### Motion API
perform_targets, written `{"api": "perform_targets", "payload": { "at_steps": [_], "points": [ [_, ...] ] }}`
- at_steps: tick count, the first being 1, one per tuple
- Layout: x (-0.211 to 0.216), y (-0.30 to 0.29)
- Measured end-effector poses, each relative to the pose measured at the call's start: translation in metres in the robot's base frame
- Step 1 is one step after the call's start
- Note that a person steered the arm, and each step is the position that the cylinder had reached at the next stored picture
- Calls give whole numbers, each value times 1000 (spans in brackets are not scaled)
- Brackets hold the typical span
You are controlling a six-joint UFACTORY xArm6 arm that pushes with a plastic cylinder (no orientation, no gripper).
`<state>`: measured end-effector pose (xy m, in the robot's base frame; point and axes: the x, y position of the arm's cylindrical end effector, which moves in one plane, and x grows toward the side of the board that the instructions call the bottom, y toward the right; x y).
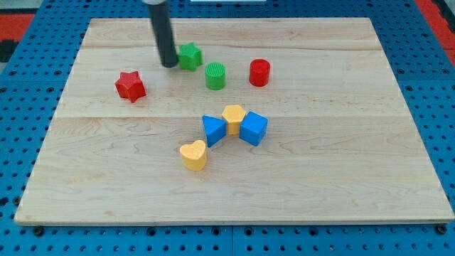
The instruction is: Make a group of red blocks green blocks
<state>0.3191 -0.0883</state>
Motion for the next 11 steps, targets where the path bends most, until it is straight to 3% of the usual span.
{"api": "perform_targets", "payload": {
  "at_steps": [2, 4, 7, 9, 10, 11],
  "points": [
    [-42, -13],
    [20, 58],
    [-18, -45],
    [28, -128],
    [77, -120],
    [94, -67]
  ]
}}
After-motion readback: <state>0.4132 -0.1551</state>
